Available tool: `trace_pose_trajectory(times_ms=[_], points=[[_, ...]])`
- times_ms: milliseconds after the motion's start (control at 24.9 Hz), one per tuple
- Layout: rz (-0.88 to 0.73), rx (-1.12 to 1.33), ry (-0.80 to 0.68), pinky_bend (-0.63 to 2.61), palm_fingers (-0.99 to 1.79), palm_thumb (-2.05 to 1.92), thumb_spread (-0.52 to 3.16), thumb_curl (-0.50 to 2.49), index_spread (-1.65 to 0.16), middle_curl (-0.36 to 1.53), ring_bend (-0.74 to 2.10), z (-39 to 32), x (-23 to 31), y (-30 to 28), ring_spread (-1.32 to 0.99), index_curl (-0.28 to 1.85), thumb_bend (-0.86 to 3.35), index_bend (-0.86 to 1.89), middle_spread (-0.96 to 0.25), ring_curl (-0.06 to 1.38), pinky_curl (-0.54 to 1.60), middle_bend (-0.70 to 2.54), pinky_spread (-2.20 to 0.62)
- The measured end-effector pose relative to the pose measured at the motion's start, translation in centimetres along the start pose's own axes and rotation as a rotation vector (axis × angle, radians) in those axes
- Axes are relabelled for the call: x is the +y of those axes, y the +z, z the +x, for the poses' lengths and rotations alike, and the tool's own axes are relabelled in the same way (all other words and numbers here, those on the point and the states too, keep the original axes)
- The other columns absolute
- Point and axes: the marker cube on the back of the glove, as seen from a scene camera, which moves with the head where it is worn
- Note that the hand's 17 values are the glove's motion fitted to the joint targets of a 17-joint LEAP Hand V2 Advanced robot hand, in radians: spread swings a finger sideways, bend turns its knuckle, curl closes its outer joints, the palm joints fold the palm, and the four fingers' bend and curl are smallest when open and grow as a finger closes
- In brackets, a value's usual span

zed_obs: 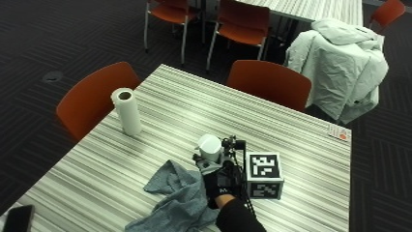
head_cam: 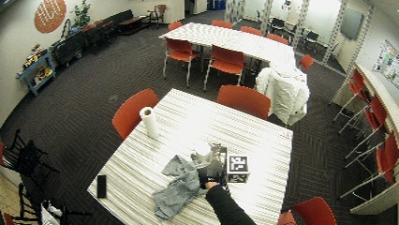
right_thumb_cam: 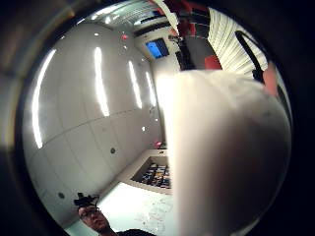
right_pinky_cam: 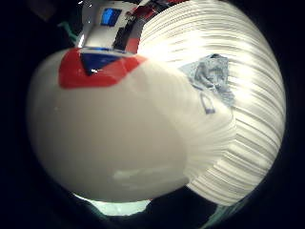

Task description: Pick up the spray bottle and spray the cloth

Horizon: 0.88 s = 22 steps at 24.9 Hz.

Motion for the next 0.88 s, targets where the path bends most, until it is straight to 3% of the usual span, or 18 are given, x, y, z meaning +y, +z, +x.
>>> trace_pose_trajectory(times_ms=[160, 681, 882], points=[[-0.034, 0.198, 0.073, 0.14, 0.8, 1.23, 0.57, 0.67, -0.15, 0.53, 0.45, 1.1, -0.2, 0.5, -0.1, 0.55, -0.02, 0.35, 0.0, 0.47, 0.23, 0.42, 0.05], [-0.315, 1.171, 0.293, 0.16, 0.87, 1.24, 0.51, 0.69, -0.12, 0.55, 0.43, 7.1, 0.9, 1.8, -0.06, 0.56, -0.01, 0.31, 0.02, 0.48, 0.26, 0.41, 0.07], [-0.348, 1.34, 0.312, 0.16, 0.89, 1.23, 0.47, 0.7, -0.11, 0.55, 0.42, 8.4, 1.6, 1.1, -0.05, 0.57, -0.02, 0.3, 0.03, 0.49, 0.27, 0.4, 0.08]])
